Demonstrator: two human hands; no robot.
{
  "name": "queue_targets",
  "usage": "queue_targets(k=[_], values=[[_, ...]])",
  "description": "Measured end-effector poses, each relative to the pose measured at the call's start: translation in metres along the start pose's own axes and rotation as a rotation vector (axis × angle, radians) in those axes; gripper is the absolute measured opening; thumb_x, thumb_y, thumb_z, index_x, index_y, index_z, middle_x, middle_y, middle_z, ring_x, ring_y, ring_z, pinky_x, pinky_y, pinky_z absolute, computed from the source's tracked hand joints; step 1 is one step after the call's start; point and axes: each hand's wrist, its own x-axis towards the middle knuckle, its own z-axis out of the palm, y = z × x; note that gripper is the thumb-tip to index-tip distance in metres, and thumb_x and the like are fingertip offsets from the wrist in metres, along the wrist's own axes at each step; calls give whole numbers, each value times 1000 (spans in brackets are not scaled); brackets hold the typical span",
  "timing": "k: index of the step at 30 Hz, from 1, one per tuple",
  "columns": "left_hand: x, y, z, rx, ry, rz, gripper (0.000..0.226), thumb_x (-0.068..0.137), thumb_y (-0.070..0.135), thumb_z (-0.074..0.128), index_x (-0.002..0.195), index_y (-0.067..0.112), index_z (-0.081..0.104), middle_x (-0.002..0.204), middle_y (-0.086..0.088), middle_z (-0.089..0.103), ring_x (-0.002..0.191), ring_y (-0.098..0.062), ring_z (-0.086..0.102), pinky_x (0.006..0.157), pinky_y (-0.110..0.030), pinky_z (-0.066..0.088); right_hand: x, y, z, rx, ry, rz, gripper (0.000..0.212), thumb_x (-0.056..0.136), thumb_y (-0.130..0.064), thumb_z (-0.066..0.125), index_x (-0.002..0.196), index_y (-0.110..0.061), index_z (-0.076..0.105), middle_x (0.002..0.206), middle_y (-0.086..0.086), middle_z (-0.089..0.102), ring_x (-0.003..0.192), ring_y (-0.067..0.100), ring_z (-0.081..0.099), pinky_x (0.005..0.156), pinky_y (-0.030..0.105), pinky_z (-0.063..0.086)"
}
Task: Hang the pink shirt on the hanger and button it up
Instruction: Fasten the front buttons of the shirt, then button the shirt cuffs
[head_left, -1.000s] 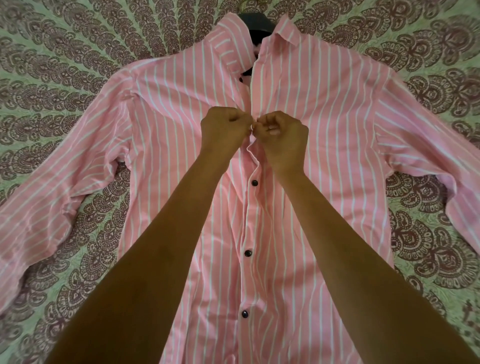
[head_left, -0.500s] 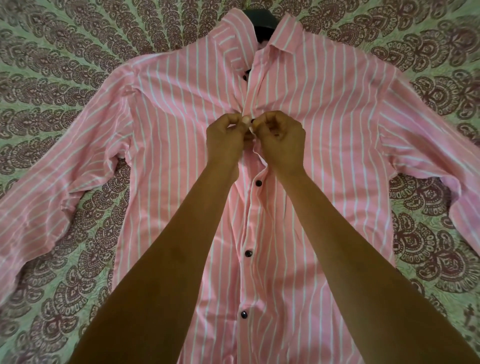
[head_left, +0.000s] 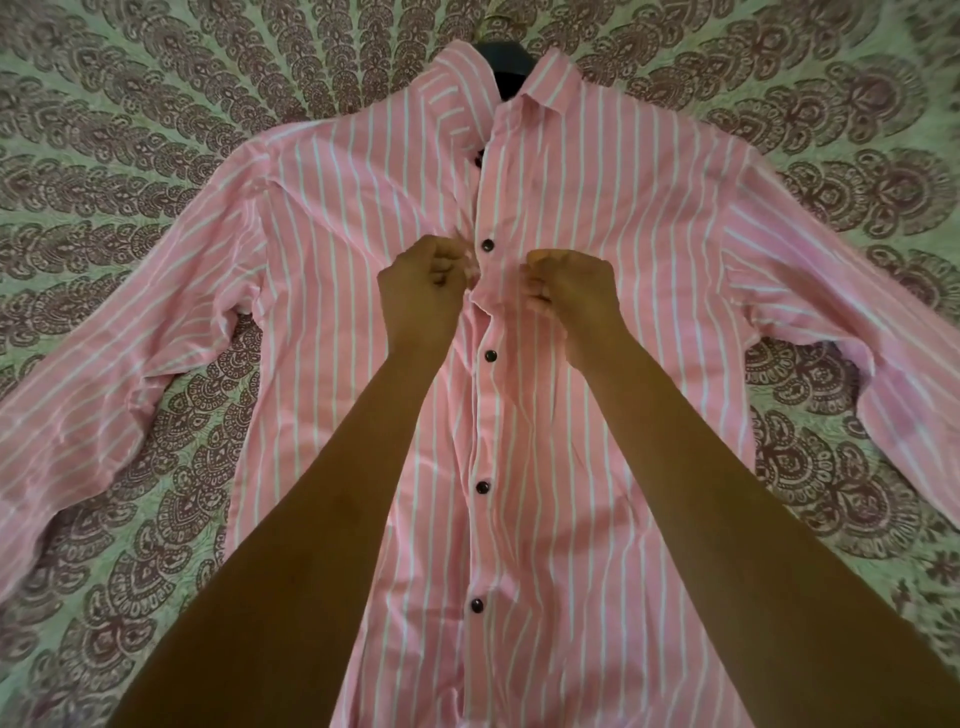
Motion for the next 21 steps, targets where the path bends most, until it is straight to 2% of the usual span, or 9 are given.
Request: queue_targets(k=[3, 6, 9, 11, 13, 14, 15, 17, 21], values=[[-23, 12, -6, 28, -37, -16, 23, 77, -4, 53, 85, 11, 69, 81, 3, 68, 72, -2, 63, 70, -12, 47, -24, 11, -23, -97, 37, -43, 27, 87, -3, 51, 69, -22, 58, 71, -4, 58, 63, 7, 54, 64, 16, 47], [-57, 30, -11, 49, -183, -31, 19, 79, -3, 61, 87, 13, 69, 96, -3, 69, 80, -13, 64, 76, -17, 50, -65, 18, -50, -159, 51, -65, 23, 89, -13, 53, 73, -28, 55, 73, -13, 56, 63, -4, 52, 54, 6, 41], [-103, 57, -17, 79, -322, -10, 16, 81, 2, 65, 95, 8, 69, 104, -6, 68, 77, -11, 61, 72, -1, 44, -118, 23, -79, -86, 94, -68, 22, 87, -15, 58, 73, -32, 56, 64, -16, 61, 55, -15, 55, 61, 8, 41], [-133, 78, -17, 131, -379, 20, 17, 82, 6, 65, 98, 8, 69, 105, -6, 68, 78, -10, 60, 67, 2, 39, -157, 19, -102, 174, 58, -52, 20, 62, -20, 81, 58, -26, 62, 50, -14, 63, 49, -9, 58, 61, 13, 46], [-162, 99, -10, 163, -447, 44, 18, 83, 8, 65, 100, 8, 69, 106, -5, 68, 83, -12, 61, 71, -5, 40, -182, 28, -139, 234, 176, -154, 41, 21, -26, 92, 34, -18, 54, 42, -4, 59, 46, 6, 60, 57, 15, 50], [-171, 102, -7, 172, -469, 46, 17, 83, 8, 65, 100, 8, 69, 106, -5, 68, 85, -14, 62, 72, -6, 39, -195, 32, -148, 202, 181, -178, 41, 23, -27, 92, 33, -18, 53, 45, -3, 59, 49, 8, 61, 59, 16, 50], [-185, 113, 0, 181, -506, 68, 16, 83, 8, 65, 99, 8, 69, 106, -6, 69, 86, -14, 62, 71, -4, 38, -218, 30, -162, 82, 205, -156, 34, 42, -25, 90, 42, -20, 57, 53, -4, 60, 55, 7, 59, 65, 19, 49], [-207, 128, 15, 211, -582, 106, 15, 83, 10, 65, 97, 9, 70, 103, -6, 69, 85, -13, 62, 70, -6, 38, -242, 40, -186, 58, 274, 11, 22, 81, -12, 65, 62, -22, 61, 70, -2, 63, 65, 8, 54, 72, 27, 43], [-251, 155, 65, 266, -717, 145, 14, 84, 13, 64, 97, 12, 70, 101, -4, 69, 82, -11, 61, 78, -16, 40, -264, 60, -255, 34, 534, 55, 22, 90, -13, 53, 84, 2, 67, 97, 22, 68, 82, 20, 57, 76, 33, 45]])
